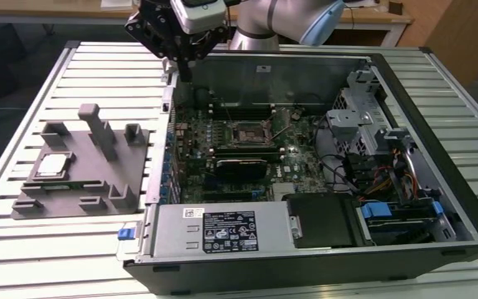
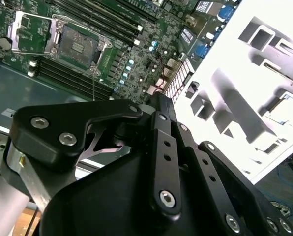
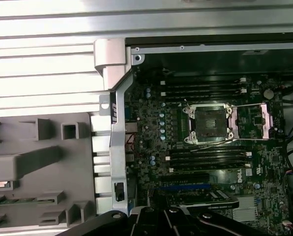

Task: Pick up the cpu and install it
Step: 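Reach for the cpu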

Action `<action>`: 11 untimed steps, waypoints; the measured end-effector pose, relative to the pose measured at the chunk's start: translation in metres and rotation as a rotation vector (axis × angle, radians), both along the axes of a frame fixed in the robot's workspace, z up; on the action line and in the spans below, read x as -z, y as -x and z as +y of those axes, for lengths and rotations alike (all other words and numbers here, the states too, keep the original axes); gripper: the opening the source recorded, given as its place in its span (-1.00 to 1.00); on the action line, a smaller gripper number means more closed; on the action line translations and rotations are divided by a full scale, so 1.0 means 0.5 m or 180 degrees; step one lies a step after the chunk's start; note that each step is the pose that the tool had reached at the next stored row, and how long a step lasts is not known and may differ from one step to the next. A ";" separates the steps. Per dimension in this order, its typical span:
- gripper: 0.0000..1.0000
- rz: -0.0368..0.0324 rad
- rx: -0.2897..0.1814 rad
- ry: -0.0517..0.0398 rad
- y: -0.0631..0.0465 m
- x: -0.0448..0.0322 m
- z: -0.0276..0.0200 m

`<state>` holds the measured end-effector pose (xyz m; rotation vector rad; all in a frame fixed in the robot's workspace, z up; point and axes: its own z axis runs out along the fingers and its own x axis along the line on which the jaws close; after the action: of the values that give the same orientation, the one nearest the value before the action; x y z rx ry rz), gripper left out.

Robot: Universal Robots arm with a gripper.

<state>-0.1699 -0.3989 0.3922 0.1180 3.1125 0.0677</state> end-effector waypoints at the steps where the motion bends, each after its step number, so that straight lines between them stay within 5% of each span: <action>1: -0.79 0.0000 0.0000 0.0000 0.001 0.000 0.0000; 11: -0.79 0.0000 0.0000 0.0000 0.012 0.000 0.0000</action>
<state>-0.1759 -0.3989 0.3920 0.1179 3.1125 0.0676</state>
